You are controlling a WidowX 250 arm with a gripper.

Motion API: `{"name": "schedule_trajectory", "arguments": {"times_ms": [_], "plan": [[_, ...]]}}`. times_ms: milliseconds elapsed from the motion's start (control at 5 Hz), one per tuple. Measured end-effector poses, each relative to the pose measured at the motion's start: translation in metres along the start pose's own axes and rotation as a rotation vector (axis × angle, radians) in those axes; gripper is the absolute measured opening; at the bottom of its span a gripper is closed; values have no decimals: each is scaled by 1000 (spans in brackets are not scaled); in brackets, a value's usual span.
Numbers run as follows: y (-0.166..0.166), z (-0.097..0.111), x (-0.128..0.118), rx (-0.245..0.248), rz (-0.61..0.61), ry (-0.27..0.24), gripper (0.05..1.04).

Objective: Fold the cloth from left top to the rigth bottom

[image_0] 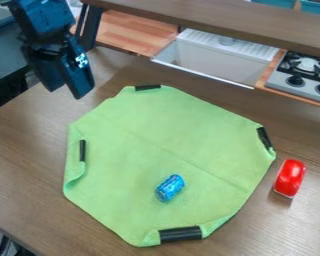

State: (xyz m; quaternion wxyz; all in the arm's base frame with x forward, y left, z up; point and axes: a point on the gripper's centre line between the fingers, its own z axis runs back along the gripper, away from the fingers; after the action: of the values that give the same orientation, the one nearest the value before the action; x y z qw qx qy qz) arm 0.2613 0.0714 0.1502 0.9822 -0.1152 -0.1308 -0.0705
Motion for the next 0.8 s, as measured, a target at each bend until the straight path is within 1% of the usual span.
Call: {"name": "schedule_trajectory", "arguments": {"times_ms": [200,400,600,800], "plan": [[2,-7,-1,-11,14,21,1000],[6,-24,22,22,-10,26,1000],[12,-26,46,84,-56,-21,1000],[18,-36,68,133,-150,-29,1000]]}}
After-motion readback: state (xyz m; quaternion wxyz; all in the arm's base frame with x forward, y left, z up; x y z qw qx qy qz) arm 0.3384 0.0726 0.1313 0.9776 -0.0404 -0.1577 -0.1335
